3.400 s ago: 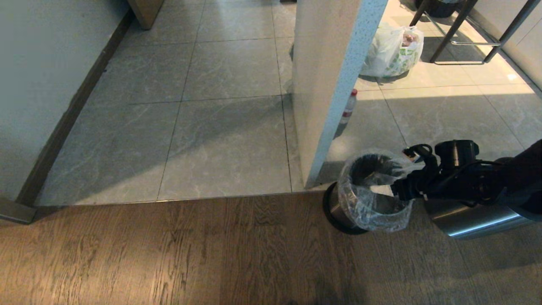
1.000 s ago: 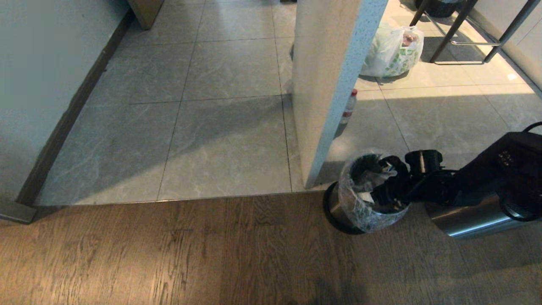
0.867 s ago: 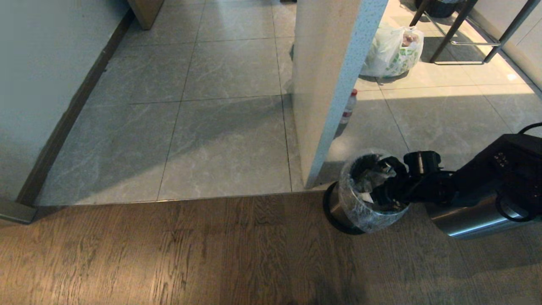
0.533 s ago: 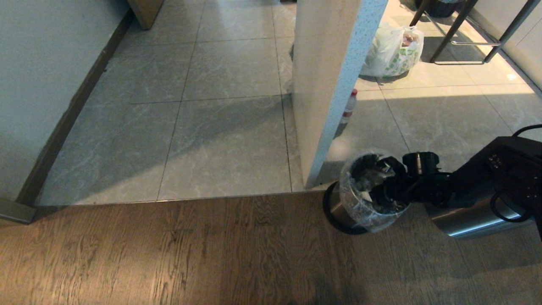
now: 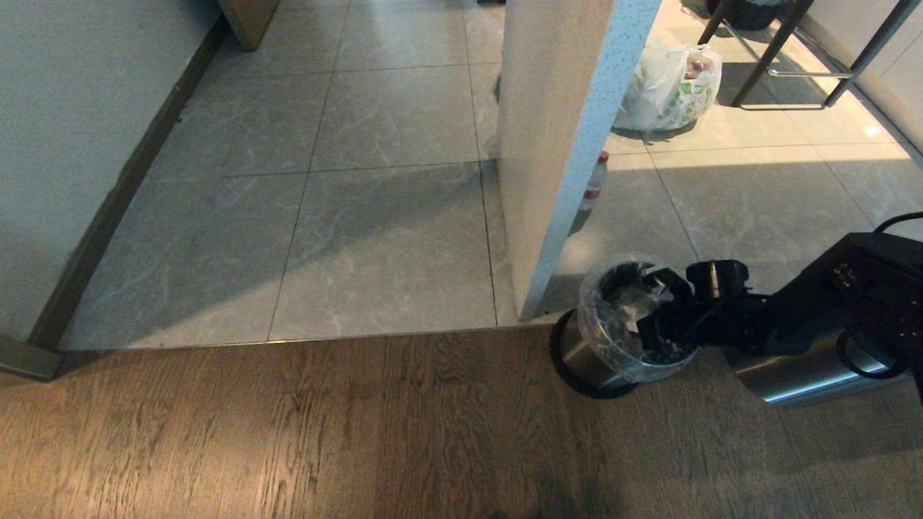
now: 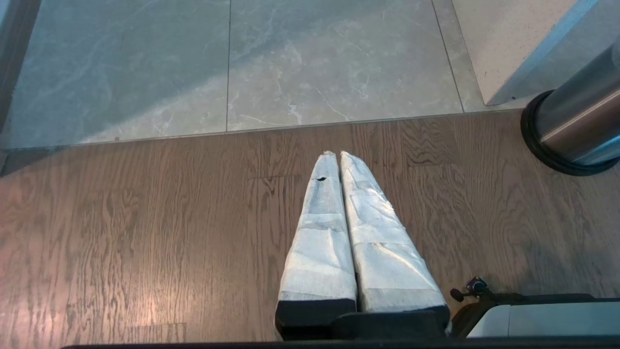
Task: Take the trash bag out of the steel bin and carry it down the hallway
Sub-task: Pick up the trash bag
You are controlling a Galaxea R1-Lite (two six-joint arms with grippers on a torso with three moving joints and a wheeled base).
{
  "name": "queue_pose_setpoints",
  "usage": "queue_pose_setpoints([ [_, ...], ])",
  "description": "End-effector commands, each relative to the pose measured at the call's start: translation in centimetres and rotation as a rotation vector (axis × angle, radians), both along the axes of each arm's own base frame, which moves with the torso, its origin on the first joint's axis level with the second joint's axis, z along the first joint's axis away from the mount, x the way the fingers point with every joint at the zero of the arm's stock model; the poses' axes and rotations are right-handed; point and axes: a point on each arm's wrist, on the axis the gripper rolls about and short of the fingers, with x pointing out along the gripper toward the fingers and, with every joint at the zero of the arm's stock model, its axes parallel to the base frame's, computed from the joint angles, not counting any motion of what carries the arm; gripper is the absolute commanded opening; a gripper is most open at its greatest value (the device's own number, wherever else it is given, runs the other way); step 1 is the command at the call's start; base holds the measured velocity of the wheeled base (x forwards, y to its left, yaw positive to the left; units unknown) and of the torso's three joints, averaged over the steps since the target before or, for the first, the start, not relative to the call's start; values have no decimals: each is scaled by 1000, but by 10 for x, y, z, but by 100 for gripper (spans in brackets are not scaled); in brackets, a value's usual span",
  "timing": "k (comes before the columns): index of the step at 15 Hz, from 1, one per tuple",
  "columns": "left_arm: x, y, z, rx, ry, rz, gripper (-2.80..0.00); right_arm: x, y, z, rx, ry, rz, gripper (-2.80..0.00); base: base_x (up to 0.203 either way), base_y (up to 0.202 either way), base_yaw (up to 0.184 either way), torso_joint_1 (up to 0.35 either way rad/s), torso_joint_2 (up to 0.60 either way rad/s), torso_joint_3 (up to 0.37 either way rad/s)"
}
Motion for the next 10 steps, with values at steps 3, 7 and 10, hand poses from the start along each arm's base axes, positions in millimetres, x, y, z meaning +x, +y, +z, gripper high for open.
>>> queue_pose_setpoints([
  [3,0,0,0,0,0,0,-280,-4,0,13,-5,-21,-10,-280,0,0,0,0,0,0],
  [7,0,0,0,0,0,0,-280,-19,-1,59,49,-49,-60,-280,0,0,0,0,0,0],
  [10,0,0,0,0,0,0,-280,-42,-2,96,80,-59,-86,-280,0,0,0,0,0,0],
])
